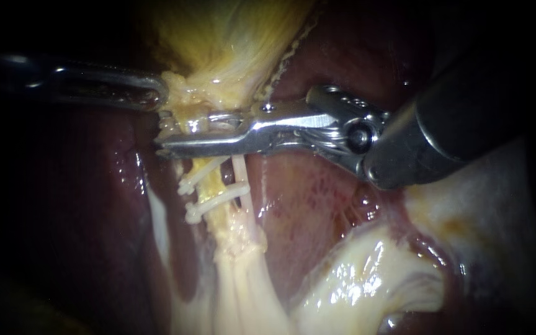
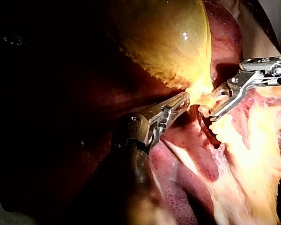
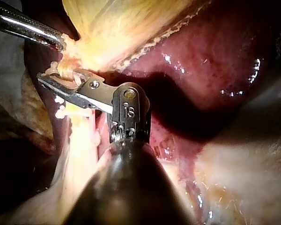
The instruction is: Clipping third clip left tube
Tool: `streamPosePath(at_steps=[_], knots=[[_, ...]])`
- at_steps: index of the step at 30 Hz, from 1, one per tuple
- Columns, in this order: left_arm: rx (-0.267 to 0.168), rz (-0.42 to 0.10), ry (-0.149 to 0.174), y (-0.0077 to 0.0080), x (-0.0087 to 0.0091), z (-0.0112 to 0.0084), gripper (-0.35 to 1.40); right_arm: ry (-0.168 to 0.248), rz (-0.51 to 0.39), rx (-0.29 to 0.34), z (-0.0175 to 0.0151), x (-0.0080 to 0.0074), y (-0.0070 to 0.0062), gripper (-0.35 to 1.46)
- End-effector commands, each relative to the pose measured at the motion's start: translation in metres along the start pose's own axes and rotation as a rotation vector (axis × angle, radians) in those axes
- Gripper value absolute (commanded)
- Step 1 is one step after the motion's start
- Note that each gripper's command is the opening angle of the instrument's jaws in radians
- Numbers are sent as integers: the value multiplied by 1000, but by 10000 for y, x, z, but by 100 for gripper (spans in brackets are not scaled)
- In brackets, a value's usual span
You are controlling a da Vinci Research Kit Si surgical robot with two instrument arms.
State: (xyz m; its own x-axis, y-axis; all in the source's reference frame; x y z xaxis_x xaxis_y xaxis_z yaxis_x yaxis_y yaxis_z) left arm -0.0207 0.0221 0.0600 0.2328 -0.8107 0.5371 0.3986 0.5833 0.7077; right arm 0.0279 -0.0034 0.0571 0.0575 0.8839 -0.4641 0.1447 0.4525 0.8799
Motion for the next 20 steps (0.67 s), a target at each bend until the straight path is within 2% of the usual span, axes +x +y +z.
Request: streamPosePath(at_steps=[1, 3, 5, 20], knots=[[0, 0, 0, 0, 0, 0, -35, 0, 21, 0, 0, 0, -1, -20], [0, 0, 0, 0, 0, 0, -35, -1, 62, 2, -1, -1, -2, -35], [0, 0, 0, 0, 0, 0, -35, -2, 103, 2, -2, -3, -4, -35], [0, 0, 0, 0, 0, 1, -35, -22, 112, -7, -3, -7, -5, -35]])
